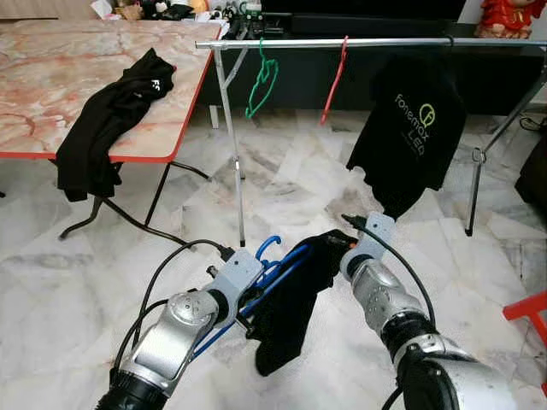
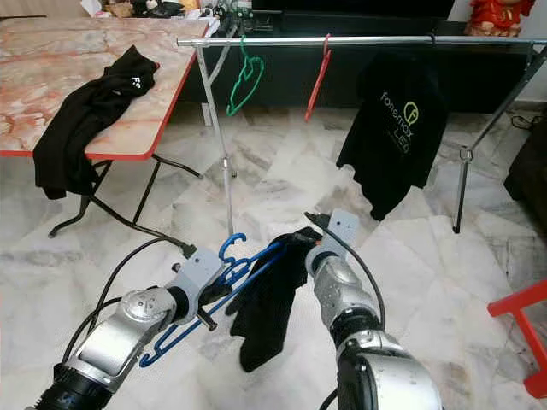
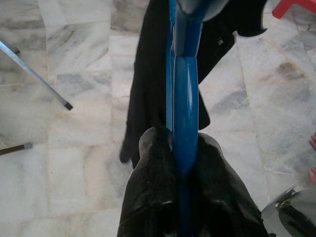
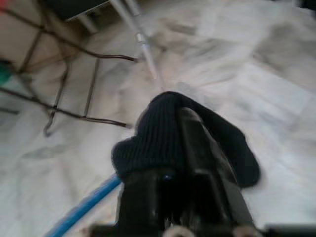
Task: Hang hanger
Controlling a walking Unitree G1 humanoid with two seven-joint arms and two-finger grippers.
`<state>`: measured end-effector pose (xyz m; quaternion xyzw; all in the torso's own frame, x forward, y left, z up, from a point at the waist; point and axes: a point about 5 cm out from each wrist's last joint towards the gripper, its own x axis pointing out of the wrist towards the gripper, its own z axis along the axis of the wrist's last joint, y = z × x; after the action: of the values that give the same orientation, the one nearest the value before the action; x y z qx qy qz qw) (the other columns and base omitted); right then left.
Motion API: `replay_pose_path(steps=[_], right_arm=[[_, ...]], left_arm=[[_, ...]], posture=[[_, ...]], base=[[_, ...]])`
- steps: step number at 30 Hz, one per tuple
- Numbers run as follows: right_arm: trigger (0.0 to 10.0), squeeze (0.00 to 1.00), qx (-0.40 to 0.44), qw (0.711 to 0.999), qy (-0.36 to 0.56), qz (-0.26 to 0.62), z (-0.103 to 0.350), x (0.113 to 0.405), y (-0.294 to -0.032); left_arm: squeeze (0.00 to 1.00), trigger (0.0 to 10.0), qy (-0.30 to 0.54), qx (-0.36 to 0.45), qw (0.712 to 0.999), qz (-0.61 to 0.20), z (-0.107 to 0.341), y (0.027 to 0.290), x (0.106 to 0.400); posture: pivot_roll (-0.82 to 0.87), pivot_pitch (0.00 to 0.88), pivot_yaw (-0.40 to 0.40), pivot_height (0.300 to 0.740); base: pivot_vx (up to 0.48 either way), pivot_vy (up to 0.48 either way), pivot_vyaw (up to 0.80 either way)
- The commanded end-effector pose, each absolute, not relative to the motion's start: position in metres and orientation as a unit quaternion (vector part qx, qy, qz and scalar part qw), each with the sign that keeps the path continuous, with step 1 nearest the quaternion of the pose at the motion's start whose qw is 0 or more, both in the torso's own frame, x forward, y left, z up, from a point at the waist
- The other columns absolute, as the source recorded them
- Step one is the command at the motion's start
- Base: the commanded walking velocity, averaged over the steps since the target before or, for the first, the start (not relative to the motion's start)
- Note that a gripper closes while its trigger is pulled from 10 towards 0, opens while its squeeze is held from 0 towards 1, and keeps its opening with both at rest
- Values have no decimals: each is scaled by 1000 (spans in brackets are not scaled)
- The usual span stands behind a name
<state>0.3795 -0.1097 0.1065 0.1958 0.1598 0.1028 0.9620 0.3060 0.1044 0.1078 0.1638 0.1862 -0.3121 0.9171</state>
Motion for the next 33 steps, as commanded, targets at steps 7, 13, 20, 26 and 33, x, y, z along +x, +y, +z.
replay_pose_path(steps=[7, 13, 20, 26, 33], right_arm=[[10000, 0, 170, 966, 103, 168, 128, 384, -102], [10000, 0, 190, 954, 95, 211, 137, 383, -96], [10000, 0, 85, 948, 7, 306, 152, 372, -93], [10000, 0, 44, 938, 21, 343, 149, 368, -102], [10000, 0, -1, 886, 0, 464, 147, 341, -98]], left_arm=[[0, 10000, 182, 138, 911, -342, 112, 100, 301], [0, 10000, 179, 128, 915, -338, 114, 101, 304], [0, 10000, 184, 134, 907, -354, 114, 98, 302], [0, 10000, 173, 124, 911, -352, 116, 99, 303], [0, 10000, 154, 111, 919, -345, 122, 96, 307]], posture=[[100, 165, -49, 740], [93, 167, -49, 740], [87, 172, -45, 740], [88, 172, -50, 740], [84, 172, -46, 740]], base=[[0, 0, 0], [0, 0, 0], [0, 0, 0], [0, 0, 0], [0, 0, 0]])
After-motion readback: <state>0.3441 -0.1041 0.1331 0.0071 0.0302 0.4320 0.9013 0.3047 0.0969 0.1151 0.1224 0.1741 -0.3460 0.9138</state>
